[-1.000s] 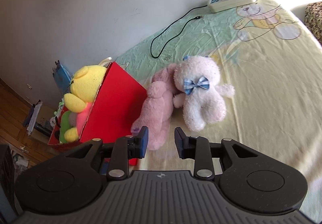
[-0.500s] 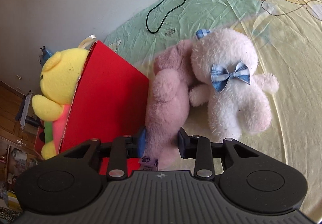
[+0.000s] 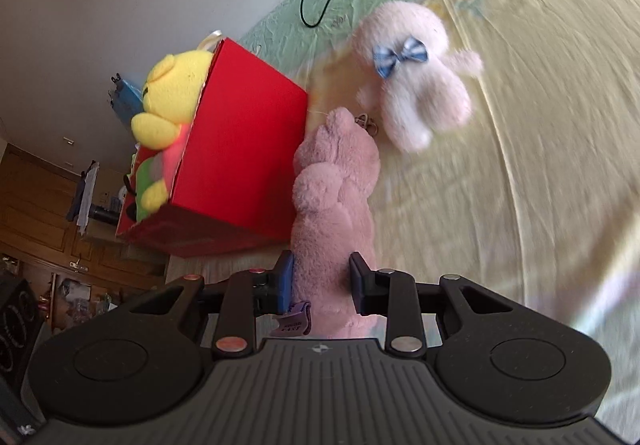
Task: Organize objects
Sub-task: 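Grasp the pink plush bunny with the right tool and lift it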
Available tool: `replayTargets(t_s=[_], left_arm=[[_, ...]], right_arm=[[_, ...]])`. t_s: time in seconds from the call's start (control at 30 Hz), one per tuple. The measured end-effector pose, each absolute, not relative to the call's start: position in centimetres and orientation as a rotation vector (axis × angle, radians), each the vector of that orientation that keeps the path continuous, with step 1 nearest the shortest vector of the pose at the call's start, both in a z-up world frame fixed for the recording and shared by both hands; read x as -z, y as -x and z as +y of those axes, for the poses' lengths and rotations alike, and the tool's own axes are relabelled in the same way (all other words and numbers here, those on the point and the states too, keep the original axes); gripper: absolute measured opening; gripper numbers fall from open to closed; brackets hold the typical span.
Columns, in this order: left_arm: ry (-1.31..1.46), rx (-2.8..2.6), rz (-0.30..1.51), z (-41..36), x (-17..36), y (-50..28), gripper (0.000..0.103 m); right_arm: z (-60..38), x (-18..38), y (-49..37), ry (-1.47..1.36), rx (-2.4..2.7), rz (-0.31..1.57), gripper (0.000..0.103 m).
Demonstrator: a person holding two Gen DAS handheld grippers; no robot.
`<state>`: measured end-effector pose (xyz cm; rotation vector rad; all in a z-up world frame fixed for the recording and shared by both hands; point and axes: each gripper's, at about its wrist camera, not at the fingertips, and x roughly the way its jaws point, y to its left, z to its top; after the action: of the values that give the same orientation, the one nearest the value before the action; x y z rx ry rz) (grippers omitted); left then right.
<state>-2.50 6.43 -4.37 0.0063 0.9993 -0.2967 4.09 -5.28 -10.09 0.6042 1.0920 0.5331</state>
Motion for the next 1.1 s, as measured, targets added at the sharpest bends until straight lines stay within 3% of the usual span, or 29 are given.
replayTargets(t_s=[0.23, 0.3, 0.47, 0.7, 0.73, 0.8, 1.1], left_arm=[[0.091, 0.400, 1.014, 6.1, 4.5, 2.2, 0.094], [0.112, 0.390, 1.021, 6.3, 4.7, 1.5, 0.095], [0.230, 0.363, 1.055, 8.3, 5.3, -0.1, 0.095], [0.294, 0.369, 1.071, 8.5, 5.9, -1.5, 0.094], [0.291, 0.375, 1.074, 8.2, 5.9, -1.7, 0.094], [0.275, 0.388, 1.079, 7.6, 6.1, -1.9, 0.094], [0.194, 0.424, 1.122, 5.8, 7.2, -3.5, 0.094]], right_arm=[[-5.7, 9.8, -3.3, -0.487, -0.544, 1.039, 0.037], [-5.7, 9.5, -3.6, -0.471, -0.549, 1.008, 0.047], [-5.5, 9.3, -5.6, -0.425, -0.544, 0.975, 0.056], [-5.1, 11.2, -7.7, -0.480, -0.534, 1.058, 0.054], [-4.9, 11.3, -7.9, -0.464, -0.525, 1.068, 0.053], [-4.6, 11.4, -8.0, -0.443, -0.535, 1.083, 0.040], [-3.7, 11.3, -7.7, -0.384, -0.639, 1.104, 0.035]])
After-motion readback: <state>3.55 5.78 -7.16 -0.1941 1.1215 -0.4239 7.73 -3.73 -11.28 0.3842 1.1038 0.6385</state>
